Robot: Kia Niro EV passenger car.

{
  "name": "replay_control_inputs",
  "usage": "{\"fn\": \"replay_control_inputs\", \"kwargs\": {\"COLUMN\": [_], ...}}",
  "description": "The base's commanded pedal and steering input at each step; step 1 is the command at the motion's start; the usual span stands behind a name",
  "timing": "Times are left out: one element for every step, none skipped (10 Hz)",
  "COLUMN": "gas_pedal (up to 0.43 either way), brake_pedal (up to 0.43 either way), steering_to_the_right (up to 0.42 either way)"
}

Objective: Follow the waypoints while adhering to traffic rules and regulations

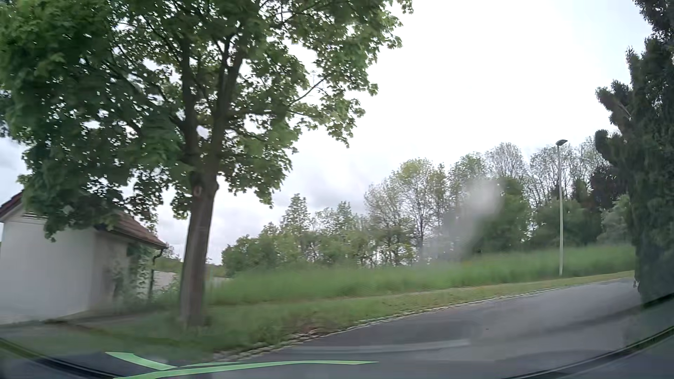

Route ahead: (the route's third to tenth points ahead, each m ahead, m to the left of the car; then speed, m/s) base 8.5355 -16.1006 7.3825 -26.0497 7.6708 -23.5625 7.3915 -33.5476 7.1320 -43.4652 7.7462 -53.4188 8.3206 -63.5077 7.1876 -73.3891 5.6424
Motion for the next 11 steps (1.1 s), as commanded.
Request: {"fn": "replay_control_inputs", "kwargs": {"gas_pedal": [0.11, 0.157, 0.157, 0.157, 0.157, 0.157, 0.157, 0.169, 0.189, 0.22, 0.22], "brake_pedal": [0.0, 0.0, 0.0, 0.0, 0.0, 0.0, 0.0, 0.0, 0.0, 0.0, 0.0], "steering_to_the_right": [0.34, 0.339, 0.34, 0.344, 0.348, 0.352, 0.354, 0.358, 0.363, 0.37, 0.381]}}
